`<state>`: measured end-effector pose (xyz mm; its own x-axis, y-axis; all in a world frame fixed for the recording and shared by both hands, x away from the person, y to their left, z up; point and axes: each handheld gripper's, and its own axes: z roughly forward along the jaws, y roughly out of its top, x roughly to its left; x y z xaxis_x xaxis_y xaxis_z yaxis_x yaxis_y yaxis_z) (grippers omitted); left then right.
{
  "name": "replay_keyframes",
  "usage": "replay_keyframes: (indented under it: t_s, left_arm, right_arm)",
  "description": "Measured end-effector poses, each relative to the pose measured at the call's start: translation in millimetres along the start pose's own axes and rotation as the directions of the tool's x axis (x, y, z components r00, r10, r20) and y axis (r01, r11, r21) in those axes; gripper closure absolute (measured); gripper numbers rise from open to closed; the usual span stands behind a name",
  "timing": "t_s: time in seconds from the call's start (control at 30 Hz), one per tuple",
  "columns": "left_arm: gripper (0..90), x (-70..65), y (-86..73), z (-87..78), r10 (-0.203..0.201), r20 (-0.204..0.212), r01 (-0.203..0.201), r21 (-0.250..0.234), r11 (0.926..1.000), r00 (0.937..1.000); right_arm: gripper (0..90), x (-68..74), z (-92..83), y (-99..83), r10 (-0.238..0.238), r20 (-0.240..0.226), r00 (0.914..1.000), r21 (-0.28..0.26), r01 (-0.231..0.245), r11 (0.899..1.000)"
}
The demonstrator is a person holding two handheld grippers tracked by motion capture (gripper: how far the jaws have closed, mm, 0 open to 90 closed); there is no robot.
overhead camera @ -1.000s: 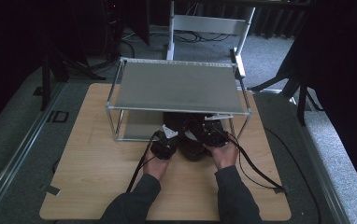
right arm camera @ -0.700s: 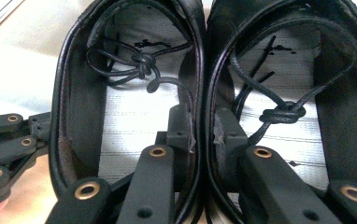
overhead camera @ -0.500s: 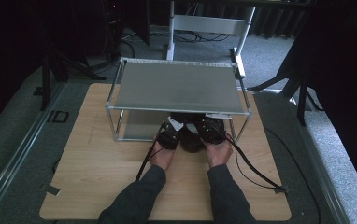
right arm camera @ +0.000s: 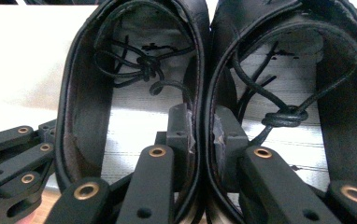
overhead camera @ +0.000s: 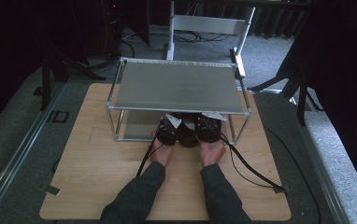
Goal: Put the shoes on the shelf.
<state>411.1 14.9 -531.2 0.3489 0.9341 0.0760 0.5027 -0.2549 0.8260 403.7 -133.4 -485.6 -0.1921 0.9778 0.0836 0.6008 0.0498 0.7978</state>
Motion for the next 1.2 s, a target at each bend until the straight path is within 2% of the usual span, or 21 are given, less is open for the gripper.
replay_keyframes:
  t_s: [0.03,0.13,0.17,0.23,0.27,0.3,0.33,0.37,0.4,0.43,0.47,0.57,0.67,0.73,0.83,0.9,0.97,1.0,1.03,1.1,1.2]
  left_arm:
    - [90.0,2.9,1.3,0.2,0.025,0.006,-0.025,0.001,0.9997,0.9997]
    - [90.0,4.6,2.7,2.2,0.038,0.007,-0.038,0.001,0.9993,0.9992]
    - [90.0,6.4,2.8,10.6,0.066,0.037,-0.066,0.009,0.9978,0.9971]
    - [89.8,5.8,2.1,16.4,0.065,0.049,-0.066,0.021,0.9976,0.9967]
    - [89.6,6.8,0.8,21.1,0.104,0.058,-0.108,0.068,0.9918,0.9929]
    - [87.8,9.1,-2.7,28.1,0.091,0.085,-0.098,0.085,0.9916,0.9922]
    - [86.4,8.7,-4.2,31.1,0.083,0.094,-0.092,0.097,0.991,0.9921]
    - [85.3,9.3,-5.3,32.0,0.109,0.089,-0.119,0.121,0.9855,0.9901]
    - [85.1,9.3,-5.3,32.0,0.109,0.089,-0.119,0.121,0.9855,0.9901]
    - [85.1,9.4,-6.2,32.7,0.115,0.089,-0.126,0.133,0.9831,0.9894]
    - [84.4,9.2,-7.0,33.5,0.102,0.091,-0.113,0.131,0.9849,0.9907]
    - [82.4,9.4,-6.7,32.7,0.089,0.087,-0.1,0.129,0.9866,0.9922]
    - [79.5,12.0,-7.3,30.5,0.082,0.102,-0.096,0.132,0.9867,0.9914]
    - [77.7,13.4,-8.4,28.8,0.081,0.116,-0.096,0.128,0.9872,0.9899]
    - [75.9,14.3,-10.3,26.4,0.078,0.13,-0.095,0.126,0.9874,0.9885]
    - [75.6,12.7,-11.3,24.1,0.056,0.138,-0.074,0.128,0.989,0.9889]
    - [74.6,12.7,-11.5,21.6,0.058,0.142,-0.074,0.113,0.9908,0.9881]
    - [74.0,12.7,-11.5,21.6,0.058,0.142,-0.074,0.113,0.9908,0.9881]
    - [73.7,13.8,-11.2,17.0,0.058,0.157,-0.075,0.104,0.9918,0.9859]
    - [72.8,15.6,-11.4,10.0,0.054,0.167,-0.07,0.091,0.9933,0.9845]
    - [71.3,17.1,-12.6,1.8,0.044,0.181,-0.06,0.081,0.9949,0.9824]
  right_arm:
    - [79.4,0.4,0.0,0.0,0.005,0.0,1.0,-0.004,-0.005,1.0]
    - [79.4,0.8,1.2,-0.8,0.017,0.0,0.9998,-0.021,-0.017,1.0]
    - [78.0,2.1,4.7,-3.0,0.007,0.028,0.9996,-0.047,-0.005,0.999]
    - [69.9,1.9,8.4,-7.1,-0.02,0.054,0.9984,-0.078,0.024,0.997]
    - [64.2,0.8,10.0,-8.9,-0.038,0.047,0.9982,-0.101,0.043,0.994]
    - [60.6,-0.4,10.9,-7.9,-0.024,0.062,0.9978,-0.129,0.032,0.991]
    - [60.5,-2.1,11.5,-6.1,-0.022,0.083,0.9963,-0.144,0.034,0.989]
    - [54.2,-2.9,9.6,-4.1,-0.032,0.056,0.9979,-0.139,0.039,0.99]
    - [54.2,-2.9,9.6,-4.1,-0.032,0.056,0.9979,-0.139,0.039,0.99]
    - [52.8,-2.0,7.7,-2.6,-0.054,0.054,0.9971,-0.133,0.061,0.989]
    - [50.3,-2.4,0.4,-3.0,-0.061,0.038,0.9974,-0.181,0.067,0.981]
    - [43.6,-0.3,-11.3,-3.4,-0.085,-0.04,0.9956,-0.2,0.075,0.977]
    - [42.1,0.7,-27.8,-4.6,-0.136,-0.068,0.9884,-0.223,0.118,0.968]
    - [42.1,-5.4,-40.5,-7.2,-0.155,-0.084,0.9843,-0.251,0.13,0.959]
    - [41.2,-26.9,-55.1,-10.9,-0.132,-0.12,0.984,-0.233,0.101,0.967]
    - [42.5,-44.0,-61.1,-15.3,-0.115,-0.102,0.9881,-0.221,0.091,0.971]
    - [42.6,-59.9,-62.1,-21.8,-0.101,-0.096,0.9902,-0.188,0.082,0.979]
    - [42.6,-59.9,-62.1,-21.8,-0.101,-0.096,0.9902,-0.188,0.082,0.979]
    - [42.8,-71.2,-58.3,-30.7,-0.099,-0.091,0.9909,-0.15,0.084,0.985]
    - [42.7,-76.9,-51.7,-40.6,-0.107,-0.101,0.9891,-0.107,0.096,0.99]
    - [43.2,-79.0,-39.1,-51.1,-0.15,-0.094,0.9843,-0.038,0.147,0.988]
